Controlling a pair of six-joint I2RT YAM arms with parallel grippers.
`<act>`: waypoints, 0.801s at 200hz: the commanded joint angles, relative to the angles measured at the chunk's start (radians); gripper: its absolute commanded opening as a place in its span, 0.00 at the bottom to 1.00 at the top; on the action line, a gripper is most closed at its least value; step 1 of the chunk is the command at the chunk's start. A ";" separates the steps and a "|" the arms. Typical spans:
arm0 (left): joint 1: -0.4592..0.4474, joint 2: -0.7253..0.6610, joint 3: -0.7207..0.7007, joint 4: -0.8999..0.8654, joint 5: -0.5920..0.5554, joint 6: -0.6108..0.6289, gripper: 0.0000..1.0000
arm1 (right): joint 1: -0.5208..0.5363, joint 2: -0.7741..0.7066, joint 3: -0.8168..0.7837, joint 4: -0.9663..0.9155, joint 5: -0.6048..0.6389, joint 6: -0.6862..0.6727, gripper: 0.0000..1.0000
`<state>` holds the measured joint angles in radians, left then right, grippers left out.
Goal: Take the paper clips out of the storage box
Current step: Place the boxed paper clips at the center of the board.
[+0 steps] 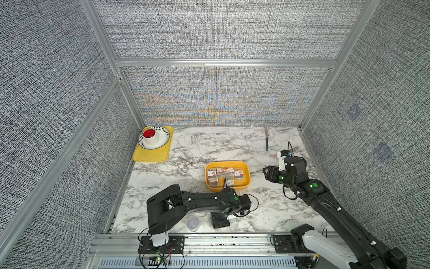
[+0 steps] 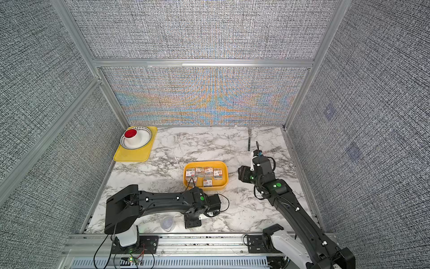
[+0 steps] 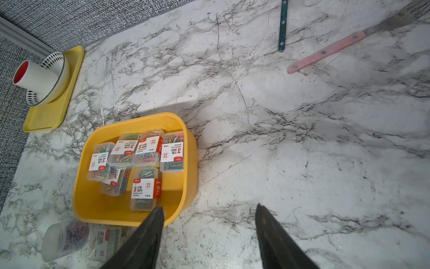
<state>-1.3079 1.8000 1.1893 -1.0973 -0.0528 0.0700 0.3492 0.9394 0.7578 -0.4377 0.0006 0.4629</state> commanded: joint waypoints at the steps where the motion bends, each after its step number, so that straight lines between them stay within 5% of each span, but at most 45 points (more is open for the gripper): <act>1: -0.004 0.006 0.007 -0.018 0.008 -0.007 0.52 | 0.001 -0.002 0.002 0.011 0.007 -0.004 0.65; 160: -0.013 0.016 0.018 -0.017 -0.036 -0.003 0.63 | 0.001 -0.015 0.006 -0.004 0.019 -0.006 0.66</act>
<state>-1.3186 1.8175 1.2003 -1.0977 -0.0734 0.0700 0.3492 0.9291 0.7582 -0.4385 0.0048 0.4606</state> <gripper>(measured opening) 0.618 0.658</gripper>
